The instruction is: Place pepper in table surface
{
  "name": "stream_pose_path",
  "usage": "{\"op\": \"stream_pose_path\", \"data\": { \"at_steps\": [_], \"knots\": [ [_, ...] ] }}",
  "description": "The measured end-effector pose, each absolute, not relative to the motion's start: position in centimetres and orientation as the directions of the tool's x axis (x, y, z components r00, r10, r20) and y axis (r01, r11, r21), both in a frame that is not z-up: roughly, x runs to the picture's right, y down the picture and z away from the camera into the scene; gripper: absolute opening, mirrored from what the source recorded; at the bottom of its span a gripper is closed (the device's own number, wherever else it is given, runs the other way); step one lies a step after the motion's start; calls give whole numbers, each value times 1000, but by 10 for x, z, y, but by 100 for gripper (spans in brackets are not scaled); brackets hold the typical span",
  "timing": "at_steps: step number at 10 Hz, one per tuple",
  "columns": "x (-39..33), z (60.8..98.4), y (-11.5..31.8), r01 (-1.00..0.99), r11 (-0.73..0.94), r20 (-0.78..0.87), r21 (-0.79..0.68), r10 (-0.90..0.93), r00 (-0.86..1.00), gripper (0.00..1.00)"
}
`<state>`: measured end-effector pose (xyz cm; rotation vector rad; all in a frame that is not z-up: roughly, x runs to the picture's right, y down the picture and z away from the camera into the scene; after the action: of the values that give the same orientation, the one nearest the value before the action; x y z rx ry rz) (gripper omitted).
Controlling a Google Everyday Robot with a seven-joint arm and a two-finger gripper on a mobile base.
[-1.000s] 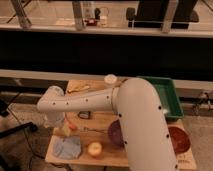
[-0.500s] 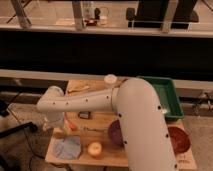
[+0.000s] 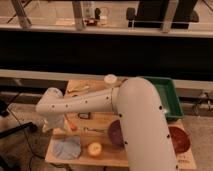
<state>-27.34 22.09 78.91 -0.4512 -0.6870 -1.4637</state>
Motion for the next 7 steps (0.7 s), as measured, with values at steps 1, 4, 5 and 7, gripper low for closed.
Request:
{"op": "stream_pose_path", "data": {
  "at_steps": [1, 4, 5, 7],
  "knots": [
    [-274, 789, 222, 989, 42, 663, 141, -746, -63, 80],
    [-275, 794, 221, 986, -38, 651, 160, -747, -135, 80],
    [-273, 796, 213, 985, -55, 642, 162, -753, -148, 80],
    [-269, 795, 195, 985, -61, 631, 159, -762, -149, 80]
  ]
}}
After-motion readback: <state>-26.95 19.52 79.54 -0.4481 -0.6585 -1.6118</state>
